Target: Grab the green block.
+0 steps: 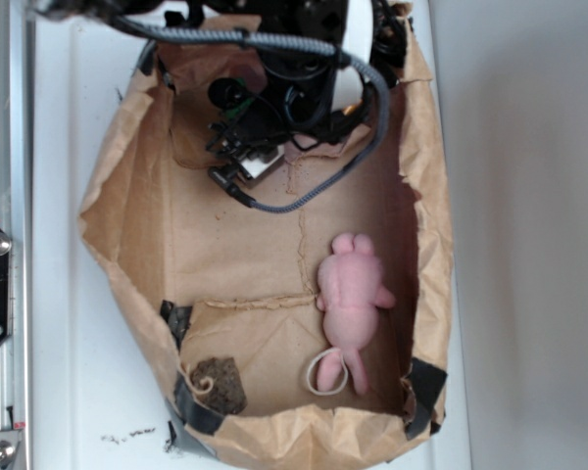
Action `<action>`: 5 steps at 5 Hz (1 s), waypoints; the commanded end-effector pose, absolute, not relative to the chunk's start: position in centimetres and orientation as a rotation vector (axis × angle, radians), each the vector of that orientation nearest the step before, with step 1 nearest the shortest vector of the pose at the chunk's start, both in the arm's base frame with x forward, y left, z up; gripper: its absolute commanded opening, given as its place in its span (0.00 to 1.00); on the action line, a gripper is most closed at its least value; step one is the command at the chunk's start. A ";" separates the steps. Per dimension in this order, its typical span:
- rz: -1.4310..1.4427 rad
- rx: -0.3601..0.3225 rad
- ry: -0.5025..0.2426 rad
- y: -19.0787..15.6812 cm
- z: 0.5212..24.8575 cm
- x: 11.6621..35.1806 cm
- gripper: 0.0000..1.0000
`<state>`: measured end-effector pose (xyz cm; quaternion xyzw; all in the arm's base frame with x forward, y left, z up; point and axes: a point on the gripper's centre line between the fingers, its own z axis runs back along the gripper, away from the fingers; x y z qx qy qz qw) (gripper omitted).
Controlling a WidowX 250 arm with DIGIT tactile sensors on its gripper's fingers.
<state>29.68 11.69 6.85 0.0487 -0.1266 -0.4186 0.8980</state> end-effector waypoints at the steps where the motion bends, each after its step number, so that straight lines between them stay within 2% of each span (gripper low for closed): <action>1: -0.910 0.056 -0.211 11.8 10.0 26.2 1.00; 3: -0.936 0.019 -0.243 12.0 11.8 26.0 1.00; 4: -0.925 0.047 -0.242 12.2 10.8 27.0 1.00; 5: -0.906 0.070 -0.272 12.3 10.8 27.2 1.00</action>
